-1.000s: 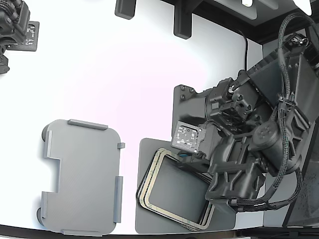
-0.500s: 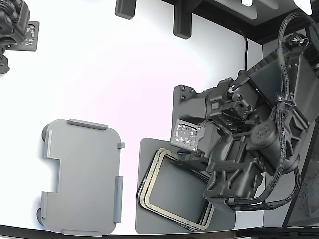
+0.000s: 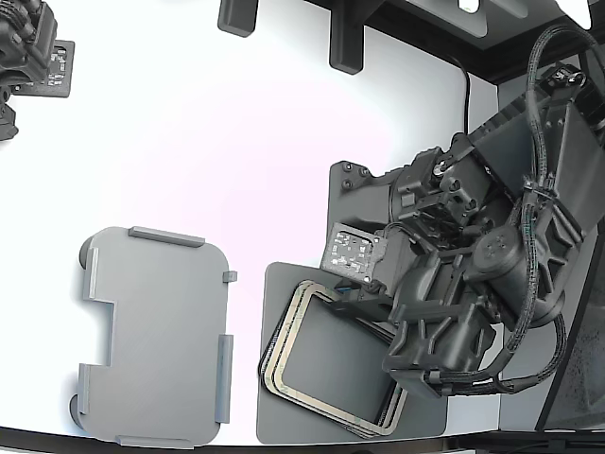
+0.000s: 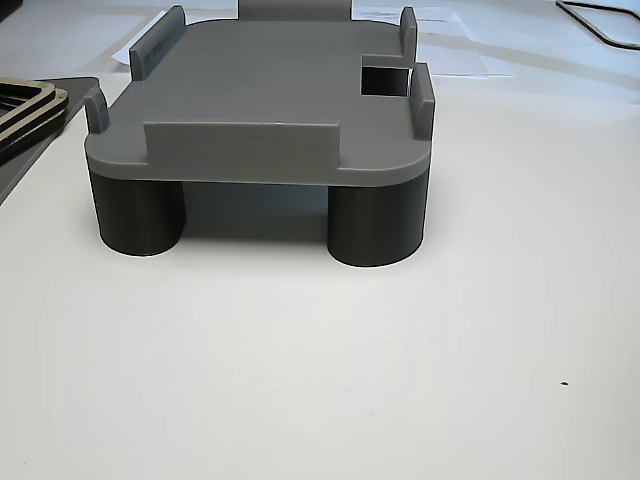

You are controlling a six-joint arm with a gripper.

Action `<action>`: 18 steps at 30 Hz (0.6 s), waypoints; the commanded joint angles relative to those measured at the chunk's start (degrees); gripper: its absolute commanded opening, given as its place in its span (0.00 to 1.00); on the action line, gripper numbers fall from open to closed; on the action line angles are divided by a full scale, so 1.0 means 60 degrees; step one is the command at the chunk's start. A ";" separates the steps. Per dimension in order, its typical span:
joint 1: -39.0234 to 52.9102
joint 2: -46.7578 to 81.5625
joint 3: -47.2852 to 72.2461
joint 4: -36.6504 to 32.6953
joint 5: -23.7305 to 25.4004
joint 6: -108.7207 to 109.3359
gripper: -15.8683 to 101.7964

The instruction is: Move top rectangular frame to the holder.

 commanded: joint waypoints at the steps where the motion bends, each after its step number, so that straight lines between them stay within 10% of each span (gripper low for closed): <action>1: -0.0176 0.0249 -0.0117 -0.0015 0.0000 -0.0015 0.45; 18: -0.0176 0.0117 -0.0747 0.0366 0.0059 0.0088 0.05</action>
